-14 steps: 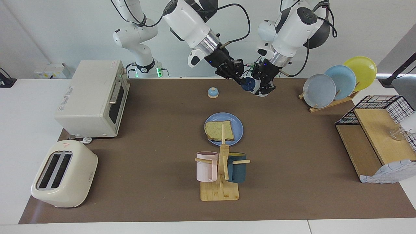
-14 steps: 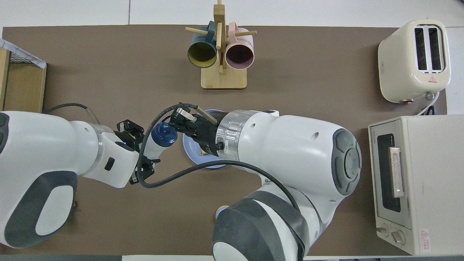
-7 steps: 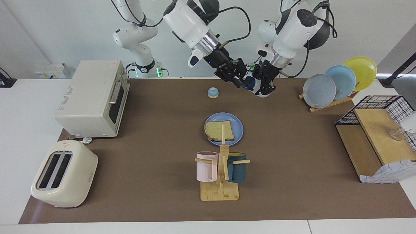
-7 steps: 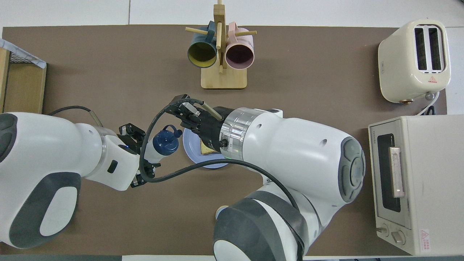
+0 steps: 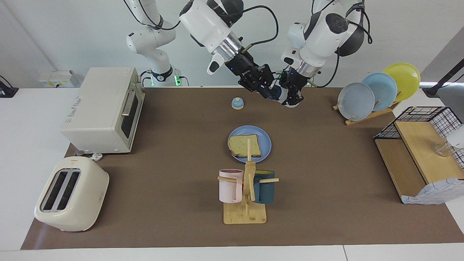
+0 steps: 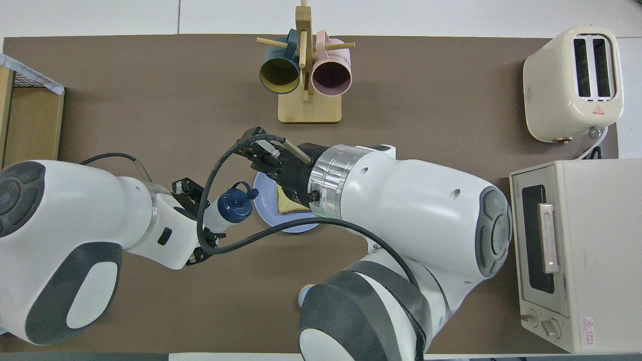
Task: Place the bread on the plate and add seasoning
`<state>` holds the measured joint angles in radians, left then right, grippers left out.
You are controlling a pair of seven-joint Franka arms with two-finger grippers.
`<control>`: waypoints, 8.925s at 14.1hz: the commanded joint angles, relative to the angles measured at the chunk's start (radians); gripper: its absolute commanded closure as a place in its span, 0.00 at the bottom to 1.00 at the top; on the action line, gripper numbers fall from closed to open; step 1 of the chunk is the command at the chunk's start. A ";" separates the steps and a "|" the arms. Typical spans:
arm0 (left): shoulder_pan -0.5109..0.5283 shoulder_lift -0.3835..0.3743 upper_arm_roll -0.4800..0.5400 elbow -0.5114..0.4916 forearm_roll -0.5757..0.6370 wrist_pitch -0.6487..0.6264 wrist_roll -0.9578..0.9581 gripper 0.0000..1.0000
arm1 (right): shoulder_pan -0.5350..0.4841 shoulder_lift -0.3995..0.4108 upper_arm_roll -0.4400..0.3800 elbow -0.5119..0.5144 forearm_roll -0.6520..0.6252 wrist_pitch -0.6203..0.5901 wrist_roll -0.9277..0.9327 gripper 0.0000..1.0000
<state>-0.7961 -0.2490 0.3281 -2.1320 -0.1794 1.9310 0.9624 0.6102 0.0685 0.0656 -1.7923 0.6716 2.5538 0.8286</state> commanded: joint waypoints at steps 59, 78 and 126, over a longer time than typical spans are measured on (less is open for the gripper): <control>-0.130 0.263 -0.098 0.133 0.641 -0.003 -0.319 1.00 | -0.613 -0.111 -0.009 0.191 -0.669 -1.117 -0.735 0.00; -0.267 0.625 -0.096 0.257 1.199 -0.404 -0.427 1.00 | -0.684 -0.110 -0.027 0.182 -0.667 -1.070 -0.879 0.00; -0.272 0.722 -0.087 0.454 1.174 -0.466 -0.402 1.00 | -0.672 -0.113 -0.015 0.182 -0.667 -1.071 -0.875 0.00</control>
<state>-1.1047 0.5461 0.2413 -1.6770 1.0529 1.4259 0.5556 -0.0583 -0.0271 0.0457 -1.5902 0.0118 1.4642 -0.0313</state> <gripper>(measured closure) 0.551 0.000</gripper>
